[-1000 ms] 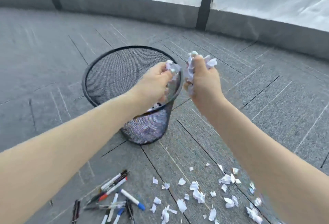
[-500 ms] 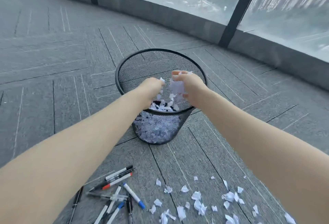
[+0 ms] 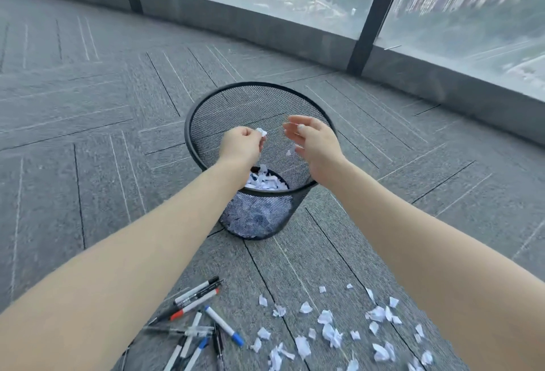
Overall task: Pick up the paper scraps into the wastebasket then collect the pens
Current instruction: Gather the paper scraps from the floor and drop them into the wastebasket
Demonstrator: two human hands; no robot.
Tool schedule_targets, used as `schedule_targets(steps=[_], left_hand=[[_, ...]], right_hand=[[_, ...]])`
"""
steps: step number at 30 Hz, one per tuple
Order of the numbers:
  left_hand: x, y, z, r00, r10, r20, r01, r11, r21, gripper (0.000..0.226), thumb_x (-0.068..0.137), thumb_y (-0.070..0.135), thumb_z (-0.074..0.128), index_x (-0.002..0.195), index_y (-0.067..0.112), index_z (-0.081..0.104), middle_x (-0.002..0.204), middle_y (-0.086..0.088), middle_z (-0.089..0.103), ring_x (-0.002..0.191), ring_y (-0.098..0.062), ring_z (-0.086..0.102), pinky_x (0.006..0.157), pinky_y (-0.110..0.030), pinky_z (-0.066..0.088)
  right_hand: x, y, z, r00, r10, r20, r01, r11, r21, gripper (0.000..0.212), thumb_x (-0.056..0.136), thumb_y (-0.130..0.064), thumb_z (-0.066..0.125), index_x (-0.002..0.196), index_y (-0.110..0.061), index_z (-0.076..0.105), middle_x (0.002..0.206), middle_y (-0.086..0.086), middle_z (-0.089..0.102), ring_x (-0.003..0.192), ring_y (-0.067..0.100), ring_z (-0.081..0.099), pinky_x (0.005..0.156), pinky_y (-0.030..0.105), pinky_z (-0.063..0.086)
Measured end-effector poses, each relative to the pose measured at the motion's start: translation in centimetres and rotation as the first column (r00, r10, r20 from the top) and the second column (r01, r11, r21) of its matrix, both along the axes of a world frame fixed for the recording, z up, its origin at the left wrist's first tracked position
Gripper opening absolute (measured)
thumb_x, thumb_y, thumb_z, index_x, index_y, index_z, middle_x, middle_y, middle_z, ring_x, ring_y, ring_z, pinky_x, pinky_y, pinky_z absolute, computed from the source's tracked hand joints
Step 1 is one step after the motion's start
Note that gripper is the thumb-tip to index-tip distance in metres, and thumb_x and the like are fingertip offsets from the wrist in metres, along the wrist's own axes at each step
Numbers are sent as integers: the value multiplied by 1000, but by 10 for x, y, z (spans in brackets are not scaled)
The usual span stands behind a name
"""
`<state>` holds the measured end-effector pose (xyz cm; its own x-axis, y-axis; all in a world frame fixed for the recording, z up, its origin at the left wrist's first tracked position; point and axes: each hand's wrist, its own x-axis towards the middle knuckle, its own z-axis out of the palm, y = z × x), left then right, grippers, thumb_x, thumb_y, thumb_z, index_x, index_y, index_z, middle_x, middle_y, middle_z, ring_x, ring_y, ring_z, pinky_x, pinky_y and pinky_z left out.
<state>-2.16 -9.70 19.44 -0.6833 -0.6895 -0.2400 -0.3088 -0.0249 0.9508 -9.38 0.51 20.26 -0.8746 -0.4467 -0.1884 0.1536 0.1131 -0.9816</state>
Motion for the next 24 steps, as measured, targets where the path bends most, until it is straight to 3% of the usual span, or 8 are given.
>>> schedule_targets(steps=[3, 6, 8, 11, 12, 16, 19, 24], left_hand=[[4, 2, 0, 999, -30, 45, 34, 997, -74, 18, 91, 25, 54, 91, 8, 59, 82, -5, 57, 67, -12, 47, 56, -23, 34], [7, 3, 0, 999, -29, 40, 32, 997, -71, 27, 91, 35, 52, 84, 9, 58, 81, -5, 57, 70, -15, 48, 57, -24, 36], [7, 4, 2, 999, -18, 36, 20, 998, -61, 33, 93, 38, 46, 78, 10, 56, 75, -3, 54, 67, -15, 48, 59, -24, 36], [7, 5, 2, 999, 44, 6, -44, 999, -24, 19, 97, 21, 40, 86, 12, 52, 75, -1, 52, 65, -13, 46, 57, -23, 37], [8, 6, 3, 997, 74, -7, -74, 997, 9, 13, 96, 11, 38, 93, 12, 51, 78, -1, 53, 67, -12, 47, 59, -24, 41], [10, 10, 3, 997, 59, -51, -54, 994, 97, 42, 84, -18, 40, 112, 11, 50, 87, 0, 51, 83, -13, 55, 78, -28, 49], [11, 14, 5, 999, 35, -23, -34, 997, 63, 45, 82, -20, 37, 107, 12, 56, 97, -1, 50, 86, -10, 56, 75, -25, 51], [2, 21, 4, 1000, 14, 8, -14, 997, 74, 42, 82, -19, 37, 98, 15, 57, 87, 3, 50, 92, -15, 52, 85, -32, 52]], right_hand=[[3, 1, 2, 1000, 24, 20, -25, 999, 46, 21, 96, -20, 40, 105, -18, 59, 105, -4, 63, 102, 12, 56, 86, 31, 40], [6, 5, 3, 995, 25, 100, -25, 1000, -1, 33, 97, -38, 34, 98, -21, 61, 100, -6, 62, 104, 15, 52, 83, 34, 39], [7, 9, 2, 986, -10, 167, 17, 999, -42, 38, 97, -42, 30, 93, -22, 62, 96, -6, 63, 99, 14, 52, 91, 39, 34], [6, 20, 1, 958, -20, 286, 61, 989, -135, 41, 98, -42, 26, 101, -22, 62, 99, -4, 62, 98, 14, 50, 94, 43, 22], [6, 23, 1, 946, -18, 323, 78, 981, -175, 40, 98, -41, 25, 104, -22, 60, 100, -4, 62, 100, 14, 50, 93, 43, 22], [12, 36, 2, 913, -40, 405, 175, 937, -303, 27, 99, -15, 30, 113, -16, 54, 102, -1, 64, 108, 16, 54, 78, 35, 43], [18, 43, 2, 874, -120, 471, 293, 903, -314, 37, 93, 10, 29, 108, -14, 54, 104, 2, 61, 103, 15, 58, 90, 31, 47], [18, 54, -3, 841, -199, 504, 350, 909, -226, 48, 81, 25, 32, 96, -12, 59, 102, 4, 56, 95, 12, 56, 89, 26, 50]])
